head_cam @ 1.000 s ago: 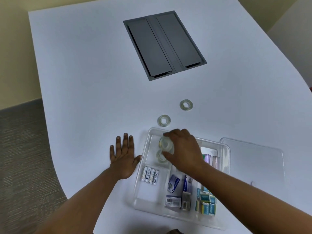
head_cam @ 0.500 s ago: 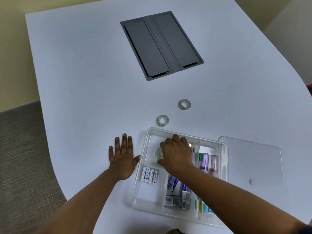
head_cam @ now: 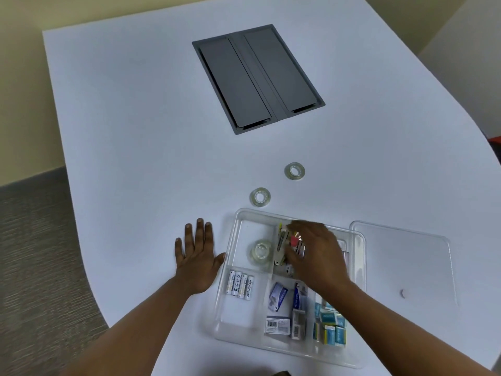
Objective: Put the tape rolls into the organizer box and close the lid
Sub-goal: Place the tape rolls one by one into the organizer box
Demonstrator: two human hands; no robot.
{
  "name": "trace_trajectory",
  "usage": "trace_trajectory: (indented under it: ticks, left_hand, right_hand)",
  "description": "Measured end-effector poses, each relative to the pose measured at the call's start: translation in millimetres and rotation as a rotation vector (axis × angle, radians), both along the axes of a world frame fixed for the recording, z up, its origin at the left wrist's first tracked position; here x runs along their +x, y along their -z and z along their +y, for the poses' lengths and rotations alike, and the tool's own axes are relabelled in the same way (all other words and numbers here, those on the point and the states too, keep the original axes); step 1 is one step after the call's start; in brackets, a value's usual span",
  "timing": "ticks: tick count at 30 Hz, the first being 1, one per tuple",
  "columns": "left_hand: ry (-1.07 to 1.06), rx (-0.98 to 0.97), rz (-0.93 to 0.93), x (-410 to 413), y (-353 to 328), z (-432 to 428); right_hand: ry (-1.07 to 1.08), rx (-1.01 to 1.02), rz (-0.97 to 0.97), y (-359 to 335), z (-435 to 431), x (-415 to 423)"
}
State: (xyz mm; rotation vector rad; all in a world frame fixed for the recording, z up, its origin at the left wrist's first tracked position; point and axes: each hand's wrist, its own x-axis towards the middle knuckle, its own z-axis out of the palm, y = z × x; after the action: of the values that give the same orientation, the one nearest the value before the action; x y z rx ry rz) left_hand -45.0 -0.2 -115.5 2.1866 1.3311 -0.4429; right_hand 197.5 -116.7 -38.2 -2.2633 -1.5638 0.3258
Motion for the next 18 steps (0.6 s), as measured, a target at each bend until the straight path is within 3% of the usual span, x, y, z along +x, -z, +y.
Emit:
trace_trajectory:
  ticks: [5,8,13,18]
  left_hand:
    - [0.007,0.042,0.018,0.5,-3.4,-3.3]
    - [0.008,0.115,-0.006,1.3,-15.9,-5.5]
    - [-0.093,0.328,-0.249,22.3,-40.9,12.6]
    - [-0.069,0.306,-0.473,75.1,-58.4,57.8]
  right_hand:
    - [0.159,-0.136,-0.21,14.0,-24.4,39.0]
    - [0.165,-0.219,-0.215,27.0,-38.2,52.8]
    - [0.123,-0.259,-0.238,38.3,-44.8,60.1]
    - [0.132,-0.258,-0.228,43.6,-46.3,60.2]
